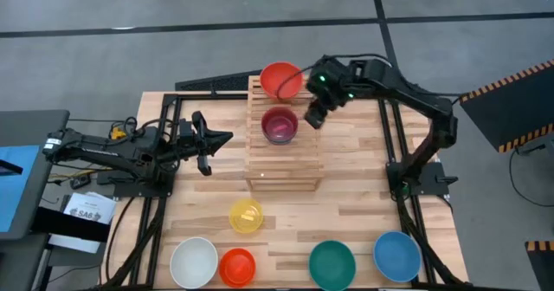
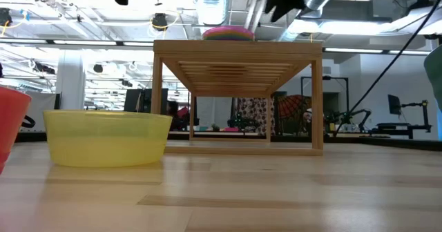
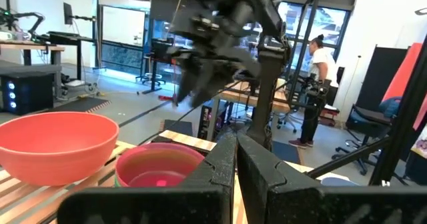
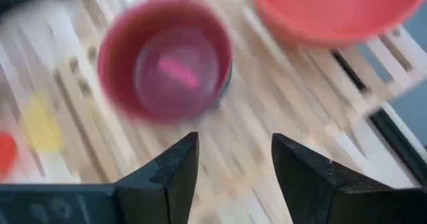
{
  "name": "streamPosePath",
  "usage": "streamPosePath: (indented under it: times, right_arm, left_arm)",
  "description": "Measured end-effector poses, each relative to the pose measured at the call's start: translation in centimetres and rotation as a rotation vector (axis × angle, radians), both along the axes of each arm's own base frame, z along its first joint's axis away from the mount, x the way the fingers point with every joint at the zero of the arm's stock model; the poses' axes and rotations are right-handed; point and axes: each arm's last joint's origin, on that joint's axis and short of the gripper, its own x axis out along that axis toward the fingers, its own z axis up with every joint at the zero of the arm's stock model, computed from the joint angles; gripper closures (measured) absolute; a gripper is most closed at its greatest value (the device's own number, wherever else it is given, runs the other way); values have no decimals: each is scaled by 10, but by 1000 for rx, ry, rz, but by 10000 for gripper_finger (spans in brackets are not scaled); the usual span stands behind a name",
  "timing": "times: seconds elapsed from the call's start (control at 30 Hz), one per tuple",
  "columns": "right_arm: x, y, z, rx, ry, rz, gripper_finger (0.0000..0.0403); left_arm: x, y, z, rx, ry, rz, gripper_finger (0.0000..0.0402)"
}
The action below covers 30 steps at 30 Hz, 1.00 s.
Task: Place and stack bowls onto a shelf
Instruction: Stack the small yellow bowl on top of the small red bowl on the shelf
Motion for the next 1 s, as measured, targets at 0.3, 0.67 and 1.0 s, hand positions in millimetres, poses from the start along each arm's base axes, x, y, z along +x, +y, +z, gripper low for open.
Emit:
streamPosePath:
  times: [0.3,0.67,1.0]
  right_arm:
    - [-52,47,-21,2,64,34,194]
    - [-99,116,-77,10,-516,-42,195]
    - [-105,131,-89,-93,-602,-73,195]
  left_arm:
    - [0,0,-1,8,9,5,401]
    - [1,-1,-5,15,54,-25,401]
    - [2,-1,-6,-7,69,-33,400]
